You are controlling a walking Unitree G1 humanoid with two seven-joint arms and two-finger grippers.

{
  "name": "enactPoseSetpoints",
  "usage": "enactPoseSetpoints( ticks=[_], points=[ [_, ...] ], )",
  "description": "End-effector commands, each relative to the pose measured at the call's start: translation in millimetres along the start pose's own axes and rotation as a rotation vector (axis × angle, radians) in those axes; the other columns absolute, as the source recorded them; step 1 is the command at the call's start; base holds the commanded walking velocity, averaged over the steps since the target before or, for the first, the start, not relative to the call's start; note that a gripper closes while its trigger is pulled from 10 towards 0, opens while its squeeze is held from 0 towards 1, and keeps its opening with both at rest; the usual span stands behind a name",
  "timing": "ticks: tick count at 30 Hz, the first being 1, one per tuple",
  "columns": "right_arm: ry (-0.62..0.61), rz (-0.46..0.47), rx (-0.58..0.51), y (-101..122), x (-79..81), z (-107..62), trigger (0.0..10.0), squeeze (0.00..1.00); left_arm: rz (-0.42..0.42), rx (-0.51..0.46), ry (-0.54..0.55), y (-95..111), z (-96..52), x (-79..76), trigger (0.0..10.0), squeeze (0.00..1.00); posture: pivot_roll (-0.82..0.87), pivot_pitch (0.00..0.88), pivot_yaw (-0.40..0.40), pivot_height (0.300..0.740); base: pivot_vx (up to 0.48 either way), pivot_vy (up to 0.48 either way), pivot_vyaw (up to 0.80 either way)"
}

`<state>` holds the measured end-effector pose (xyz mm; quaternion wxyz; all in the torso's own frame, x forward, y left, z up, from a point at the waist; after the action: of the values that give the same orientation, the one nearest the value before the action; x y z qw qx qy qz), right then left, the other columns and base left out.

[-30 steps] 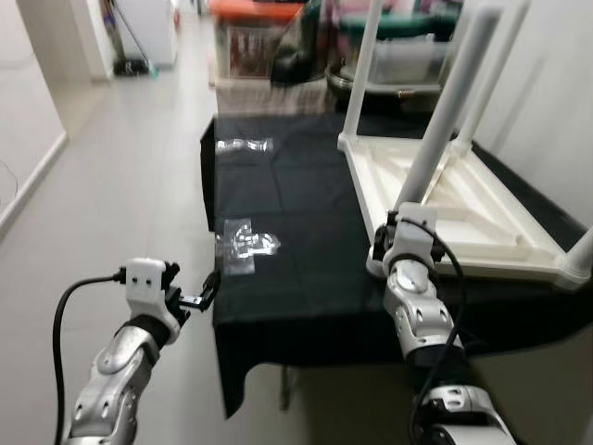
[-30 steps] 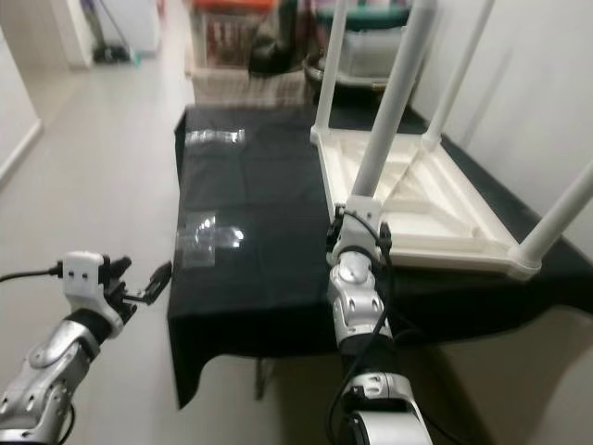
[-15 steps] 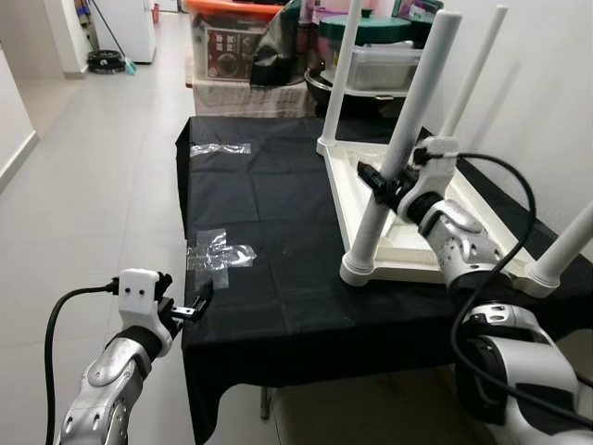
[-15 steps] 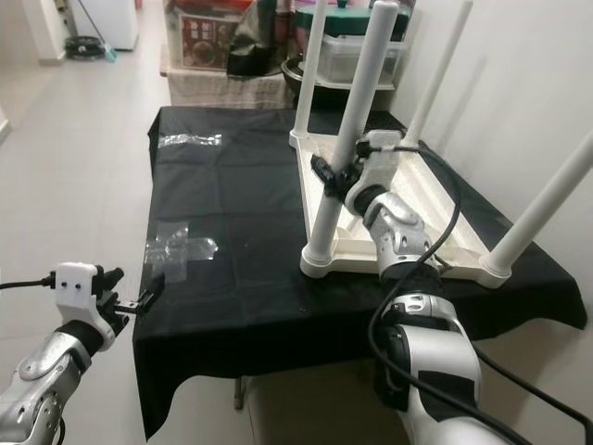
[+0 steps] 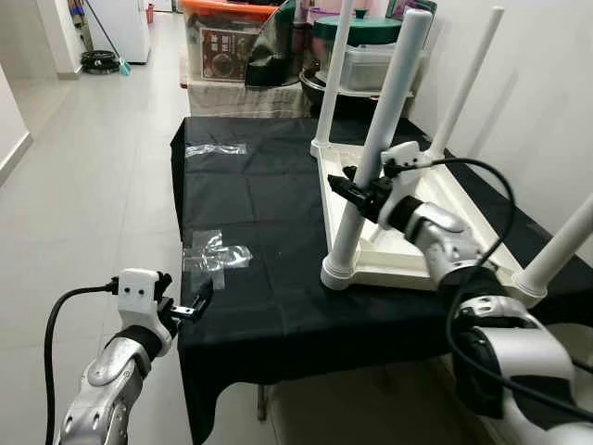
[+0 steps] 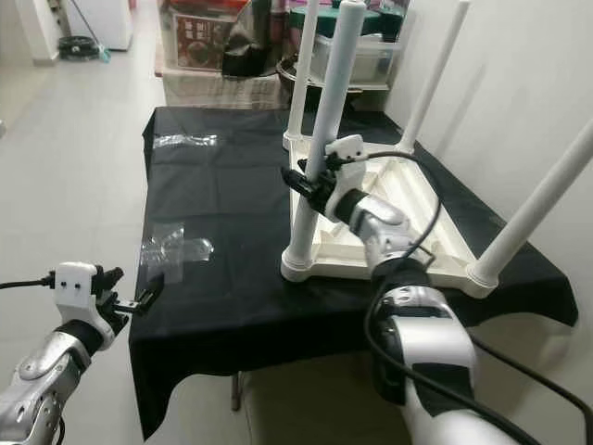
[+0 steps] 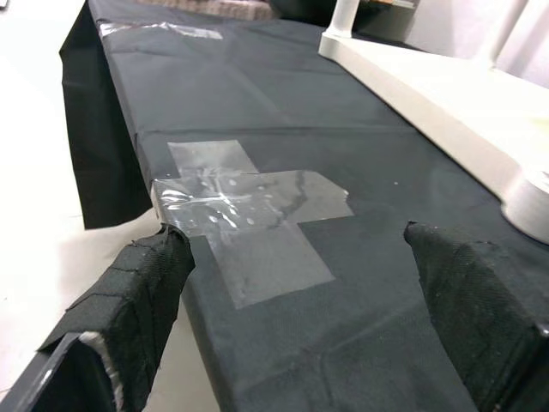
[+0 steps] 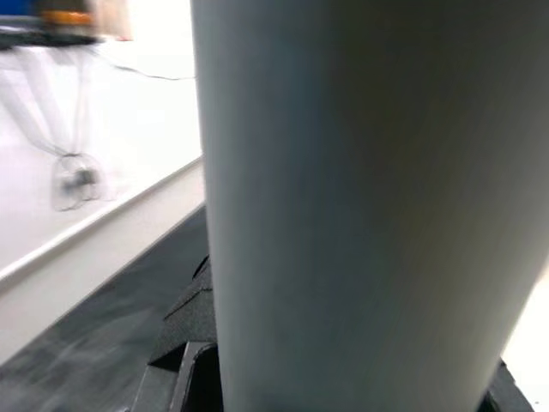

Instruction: Building children table

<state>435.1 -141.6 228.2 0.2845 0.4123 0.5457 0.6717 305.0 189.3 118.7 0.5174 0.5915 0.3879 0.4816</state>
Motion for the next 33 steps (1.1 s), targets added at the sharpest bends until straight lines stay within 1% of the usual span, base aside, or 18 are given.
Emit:
enactPoseSetpoints(
  ticks=[1, 2, 4, 7, 8, 10, 11, 12, 13, 15, 16, 18, 22, 24, 26, 30, 31, 33],
  points=[
    [-0.574, -0.083, -0.017, -11, -51.2, -19.9, 0.0, 0.0, 0.004, 0.01, 0.004, -4, -2.1, -0.2, 10.0, 0.0, 0.08, 0.0, -0.126, 0.74, 0.0, 0.0, 0.0],
    [-0.574, -0.083, -0.017, -11, -51.2, -19.9, 0.0, 0.0, 0.004, 0.01, 0.004, -4, -2.1, -0.2, 10.0, 0.0, 0.08, 0.0, -0.126, 0.74, 0.0, 0.0, 0.0],
    [-0.862, -0.081, -0.057, -23, -68.4, -40.6, 0.0, 0.0, 0.001, 0.011, 0.003, -5, -2.1, -1.1, 10.0, 0.0, 0.08, 0.0, -0.126, 0.74, 0.0, 0.0, 0.0],
    [-0.926, -0.073, -0.077, -33, -62.2, -45.0, 0.0, 0.0, 0.0, 0.011, 0.0, -5, -2.1, -2.1, 10.0, 0.0, 0.08, 0.0, -0.12, 0.74, 0.0, 0.0, 0.0],
    [-0.931, -0.042, -0.093, -46, -44.1, -44.4, 3.7, 0.0, -0.002, 0.012, -0.005, -5, -2.4, -3.2, 10.0, 0.0, 0.08, 0.0, -0.111, 0.74, 0.0, 0.0, 0.0],
    [-0.903, -0.026, -0.092, -49, -35.8, -41.3, 3.7, 0.0, -0.002, 0.013, -0.006, -5, -2.5, -3.3, 10.0, 0.0, 0.08, 0.0, -0.111, 0.74, 0.0, 0.0, 0.0],
    [-0.81, -0.013, -0.125, -42, -21.9, -32.0, 10.0, 0.0, 0.0, 0.015, -0.012, -5, -2.2, -3.4, 10.0, 0.0, 0.07, 0.0, -0.103, 0.74, 0.0, 0.0, 0.0],
    [-0.734, 0.006, -0.164, -31, -12.4, -24.8, 10.0, 0.07, 0.002, 0.015, -0.017, -5, -1.6, -3.4, 10.0, 0.0, 0.06, 0.0, -0.1, 0.74, 0.0, 0.0, 0.0],
    [-0.674, 0.009, -0.194, -20, -7.6, -19.5, 10.0, 1.0, 0.004, 0.015, -0.02, -5, -0.7, -3.2, 10.0, 0.0, 0.06, 0.0, -0.101, 0.74, 0.0, 0.0, 0.0],
    [-0.618, 0.0, -0.203, -7, -6.2, -14.3, 10.0, 1.0, 0.005, 0.014, -0.021, -4, 0.4, -2.6, 10.0, 0.0, 0.06, 0.0, -0.103, 0.74, 0.0, 0.0, 0.0],
    [-0.577, -0.023, -0.226, 11, -8.6, -10.3, 10.0, 0.0, 0.005, 0.012, -0.019, -4, 1.2, -2.0, 10.0, 0.0, 0.06, 0.0, -0.105, 0.74, 0.0, 0.0, 0.0],
    [-0.546, -0.043, -0.247, 26, -9.3, -7.3, 10.0, 0.0, 0.004, 0.009, -0.018, -4, 1.6, -1.6, 10.0, 0.0, 0.06, 0.0, -0.105, 0.74, 0.0, 0.0, 0.0],
    [-0.212, -0.01, -0.222, 50, 2.2, 0.5, 10.0, 0.0, 0.0, 0.008, -0.018, -5, 1.8, -4.2, 10.0, 0.0, 0.05, 0.0, -0.109, 0.74, 0.0, 0.0, 0.0],
    [-0.212, -0.01, -0.222, 50, 2.2, 0.5, 10.0, 0.0, 0.0, 0.008, -0.018, -5, 1.8, -4.2, 10.0, 0.0, 0.05, 0.0, -0.109, 0.74, 0.0, 0.0, 0.0],
    [0.019, -0.065, -0.118, 39, 9.9, -3.1, 10.0, 0.0, -0.003, 0.008, -0.018, -5, 2.0, -5.5, 10.0, 0.0, 0.06, 0.0, -0.115, 0.74, 0.0, 0.0, 0.0],
    [0.189, -0.125, 0.037, 10, 16.2, -6.4, 10.0, 0.0, -0.003, 0.005, -0.014, -5, 2.4, -4.3, 10.0, 0.0, 0.07, 0.0, -0.125, 0.74, 0.0, 0.0, 0.0],
    [0.219, -0.133, 0.099, -5, 17.9, -6.7, 4.5, 0.0, -0.002, 0.005, -0.012, -4, 2.4, -3.8, 10.0, 0.0, 0.07, 0.0, -0.127, 0.74, 0.0, 0.0, 0.0],
    [0.23, -0.135, 0.136, -14, 18.9, -6.8, 3.4, 0.0, -0.001, 0.004, -0.011, -4, 2.2, -3.7, 10.0, 0.0, 0.08, 0.0, -0.129, 0.74, 0.0, 0.0, 0.0]
  ],
)
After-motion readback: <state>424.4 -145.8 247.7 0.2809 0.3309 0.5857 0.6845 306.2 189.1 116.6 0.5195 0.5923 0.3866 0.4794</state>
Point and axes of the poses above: a point about 5 cm out from each wrist's last joint towards the gripper, its own z axis pointing out of the wrist towards the gripper, its own y axis along the axis of the wrist's last joint, x = y × z, the point moved 3 cm from there along z, pointing out of the wrist towards the gripper, and after that the axes turned 15 degrees about z, right-handed, at the moved point
